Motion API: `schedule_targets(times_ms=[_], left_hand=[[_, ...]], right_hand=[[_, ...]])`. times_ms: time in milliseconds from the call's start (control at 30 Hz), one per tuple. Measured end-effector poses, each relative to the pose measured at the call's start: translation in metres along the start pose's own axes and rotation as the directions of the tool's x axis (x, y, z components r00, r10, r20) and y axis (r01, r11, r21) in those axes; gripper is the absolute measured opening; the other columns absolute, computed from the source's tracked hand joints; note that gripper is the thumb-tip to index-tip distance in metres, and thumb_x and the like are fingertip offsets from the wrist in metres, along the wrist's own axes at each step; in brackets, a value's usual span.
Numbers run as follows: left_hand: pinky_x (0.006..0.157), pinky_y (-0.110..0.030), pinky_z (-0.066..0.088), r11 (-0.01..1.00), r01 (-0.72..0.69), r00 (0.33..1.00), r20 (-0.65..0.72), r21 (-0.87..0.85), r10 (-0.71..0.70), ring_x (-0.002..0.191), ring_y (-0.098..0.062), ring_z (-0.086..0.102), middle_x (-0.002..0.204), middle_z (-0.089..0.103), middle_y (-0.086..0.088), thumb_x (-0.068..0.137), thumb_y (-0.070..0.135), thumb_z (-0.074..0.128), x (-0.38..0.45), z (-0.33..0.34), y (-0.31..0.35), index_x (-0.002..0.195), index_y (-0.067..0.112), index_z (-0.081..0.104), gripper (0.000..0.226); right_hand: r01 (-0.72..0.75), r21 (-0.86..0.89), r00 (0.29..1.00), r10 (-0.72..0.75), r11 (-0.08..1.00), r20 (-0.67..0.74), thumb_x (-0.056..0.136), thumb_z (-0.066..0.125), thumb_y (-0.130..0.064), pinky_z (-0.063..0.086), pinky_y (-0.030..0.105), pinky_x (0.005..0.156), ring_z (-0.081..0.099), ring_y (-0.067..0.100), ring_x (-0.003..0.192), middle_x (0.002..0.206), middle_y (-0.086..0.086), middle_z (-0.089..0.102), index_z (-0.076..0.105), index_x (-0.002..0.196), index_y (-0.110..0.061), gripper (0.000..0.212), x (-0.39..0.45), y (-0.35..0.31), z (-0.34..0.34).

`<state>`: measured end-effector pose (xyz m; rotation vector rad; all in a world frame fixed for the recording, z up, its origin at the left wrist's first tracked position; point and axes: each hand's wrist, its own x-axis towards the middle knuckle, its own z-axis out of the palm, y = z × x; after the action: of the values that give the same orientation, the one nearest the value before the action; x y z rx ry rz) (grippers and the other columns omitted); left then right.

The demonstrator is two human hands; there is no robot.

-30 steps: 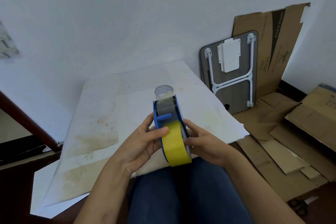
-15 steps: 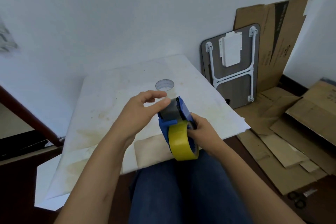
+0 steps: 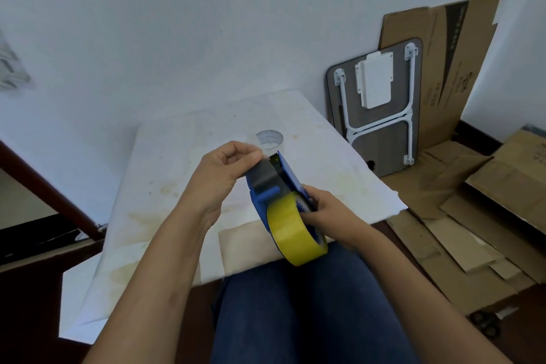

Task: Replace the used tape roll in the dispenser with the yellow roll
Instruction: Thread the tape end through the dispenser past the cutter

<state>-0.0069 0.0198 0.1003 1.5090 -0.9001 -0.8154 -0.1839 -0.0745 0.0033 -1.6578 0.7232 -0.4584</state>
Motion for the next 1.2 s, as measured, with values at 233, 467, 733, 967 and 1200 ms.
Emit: schedule_targets(times_ms=[233, 467, 733, 967, 1200], left_hand=[[0.090, -0.030, 0.051, 0.998, -0.055, 0.994, -0.093, 0.022, 0.056, 0.069, -0.006, 0.071, 0.079, 0.080, 0.004, 0.097, 0.023, 0.059, -0.001, 0.004, -0.001, 0.095, 0.021, 0.062, 0.004], [0.078, -0.027, 0.050, 0.994, -0.073, 0.993, -0.082, 0.083, 0.080, 0.058, -0.001, 0.063, 0.066, 0.075, 0.010, 0.100, 0.024, 0.055, 0.006, 0.000, -0.002, 0.100, 0.021, 0.058, 0.004], [0.090, -0.033, 0.049, 0.988, -0.116, 0.993, -0.008, 0.102, 0.117, 0.069, -0.006, 0.062, 0.066, 0.070, 0.007, 0.101, 0.030, 0.052, 0.012, -0.006, -0.002, 0.103, 0.024, 0.057, 0.007], [0.085, -0.044, 0.054, 0.990, -0.134, 0.990, -0.044, 0.048, 0.136, 0.081, -0.023, 0.066, 0.100, 0.076, -0.019, 0.102, 0.024, 0.051, 0.016, -0.008, 0.002, 0.102, 0.021, 0.055, 0.005], [0.073, -0.036, 0.048, 0.991, -0.124, 0.987, -0.092, 0.044, 0.128, 0.076, -0.020, 0.059, 0.087, 0.069, -0.018, 0.101, 0.017, 0.052, 0.019, -0.007, -0.005, 0.100, 0.019, 0.056, 0.005]], right_hand=[[-0.081, 0.151, 0.993, 0.067, 0.985, 0.093, 0.091, 0.062, -0.003, 0.054, 0.049, 0.096, 0.068, 0.030, 0.110, 0.121, 0.016, 0.070, 0.059, 0.127, -0.011, 0.038, -0.001, -0.002, 0.002], [-0.179, 0.320, 0.970, 0.113, 0.930, 0.213, 0.095, 0.056, -0.002, 0.048, 0.065, 0.097, 0.062, 0.045, 0.115, 0.122, 0.021, 0.068, 0.056, 0.134, -0.018, 0.042, -0.005, -0.005, 0.003], [-0.288, 0.448, 0.933, 0.142, 0.846, 0.331, 0.099, 0.047, -0.005, 0.059, 0.047, 0.083, 0.070, 0.034, 0.097, 0.116, 0.022, 0.070, 0.054, 0.138, -0.019, 0.042, -0.002, -0.013, -0.004], [-0.264, 0.481, 0.950, 0.139, 0.836, 0.279, 0.095, 0.053, 0.000, 0.034, 0.065, 0.107, 0.052, 0.048, 0.122, 0.138, 0.031, 0.054, 0.052, 0.140, -0.017, 0.048, 0.003, -0.008, 0.002], [-0.316, 0.535, 0.923, 0.123, 0.783, 0.366, 0.097, 0.049, -0.002, 0.057, 0.046, 0.085, 0.068, 0.036, 0.098, 0.115, 0.021, 0.069, 0.055, 0.137, -0.016, 0.043, -0.002, -0.016, 0.001]])
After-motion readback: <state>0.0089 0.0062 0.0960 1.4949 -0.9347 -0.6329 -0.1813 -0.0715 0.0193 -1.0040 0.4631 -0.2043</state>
